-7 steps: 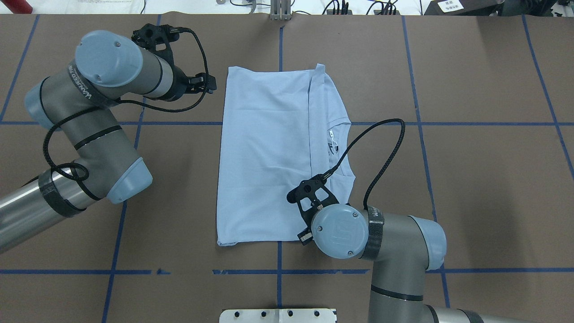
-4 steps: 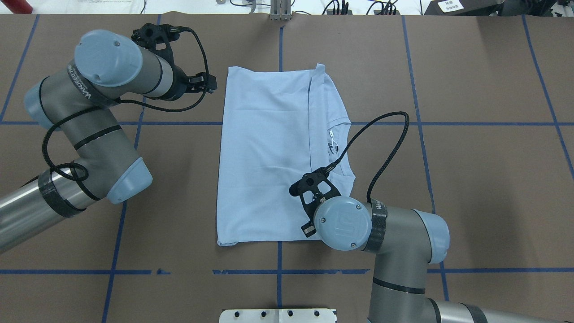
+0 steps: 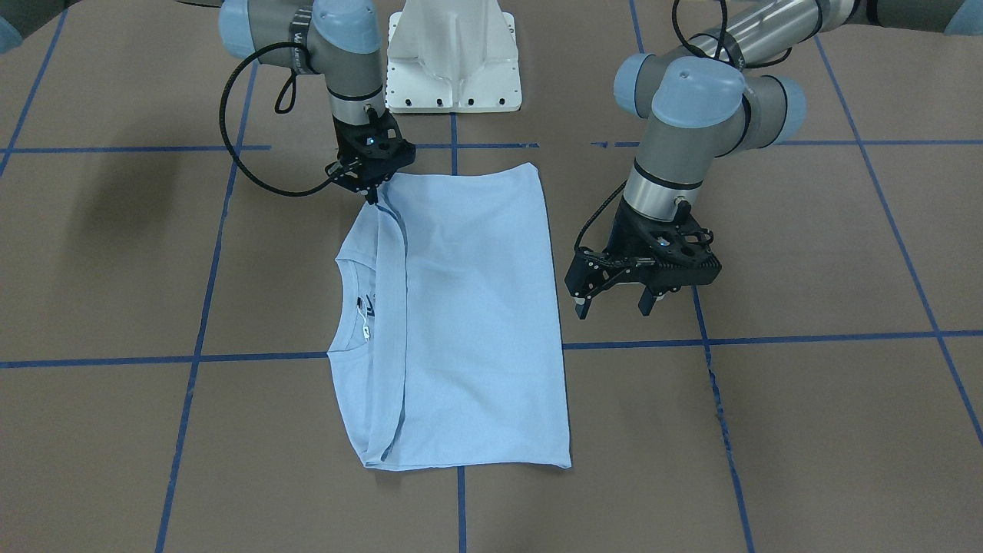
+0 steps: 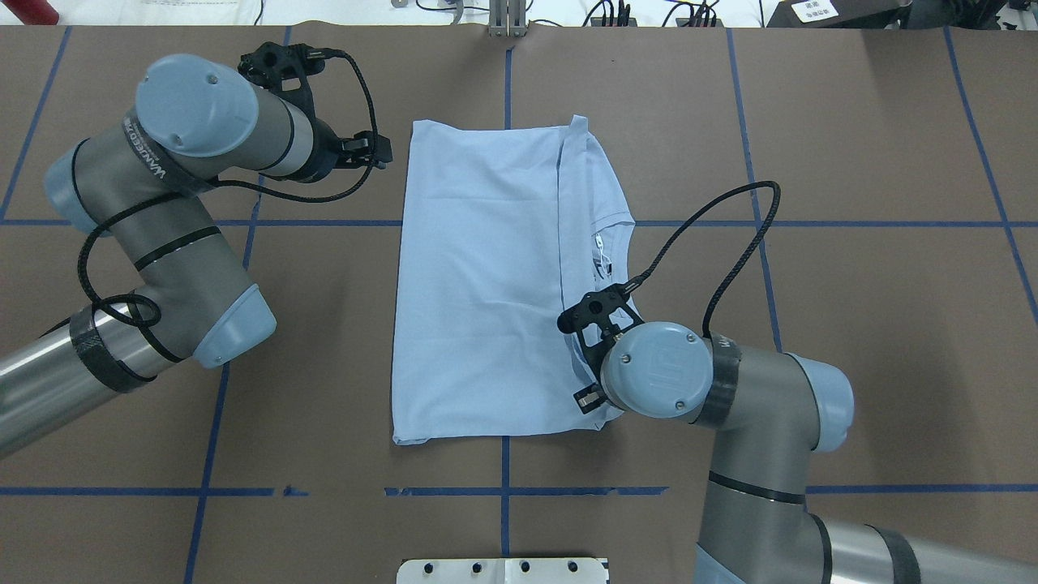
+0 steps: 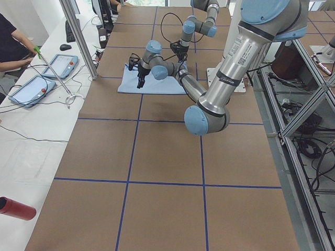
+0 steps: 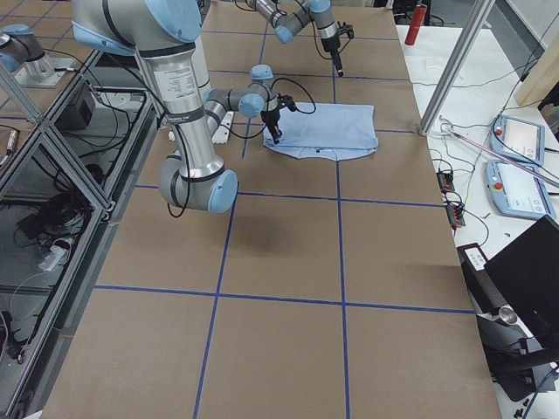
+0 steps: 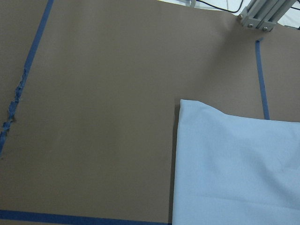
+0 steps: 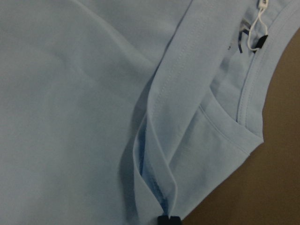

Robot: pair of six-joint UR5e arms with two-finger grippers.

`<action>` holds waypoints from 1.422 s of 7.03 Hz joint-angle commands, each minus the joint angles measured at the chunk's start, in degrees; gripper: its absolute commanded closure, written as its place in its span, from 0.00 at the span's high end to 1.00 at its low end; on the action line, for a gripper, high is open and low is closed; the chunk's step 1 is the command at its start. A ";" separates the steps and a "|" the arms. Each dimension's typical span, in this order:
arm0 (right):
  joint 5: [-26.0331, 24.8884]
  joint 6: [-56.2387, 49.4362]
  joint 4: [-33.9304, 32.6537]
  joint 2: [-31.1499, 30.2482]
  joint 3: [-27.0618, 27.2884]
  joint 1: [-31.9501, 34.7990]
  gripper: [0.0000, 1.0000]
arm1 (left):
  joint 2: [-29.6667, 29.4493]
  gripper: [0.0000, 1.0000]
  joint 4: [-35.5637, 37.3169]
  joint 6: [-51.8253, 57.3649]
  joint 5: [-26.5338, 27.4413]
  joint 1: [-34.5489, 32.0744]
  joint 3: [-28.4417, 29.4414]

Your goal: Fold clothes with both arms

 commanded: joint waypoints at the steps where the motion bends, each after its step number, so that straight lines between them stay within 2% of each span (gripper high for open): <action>1: 1.01 2.13 -0.36 -6.68 5.57 0.46 0.05 | 0.12 1.00 -0.13 0.03 0.15 0.00 0.35; 2: 2.40 6.93 -0.36 -8.81 7.08 0.37 0.27 | 0.13 1.00 -0.13 0.12 0.15 0.00 0.44; 3: 2.59 8.63 -0.36 -8.39 6.83 0.28 0.94 | 0.04 1.00 -0.13 0.12 0.15 0.00 0.45; 4: 2.50 8.65 -0.36 -8.04 6.66 1.33 1.00 | -0.05 1.00 -0.13 0.12 0.15 0.00 0.45; 6: 2.50 7.87 -0.36 -6.12 5.87 4.66 1.00 | -0.14 1.00 -0.13 0.21 0.15 0.00 0.36; 8: 2.50 7.51 -0.10 4.12 -4.79 9.13 1.00 | -0.31 1.00 -0.04 0.21 -0.11 -0.18 0.18; 9: 2.50 5.86 0.16 6.62 -9.12 9.94 1.00 | -0.31 1.00 -0.13 0.29 -0.11 -0.26 0.18; 10: 2.41 3.14 0.43 7.08 -11.25 10.47 1.00 | -0.31 1.00 -0.04 0.30 -0.11 -0.27 0.18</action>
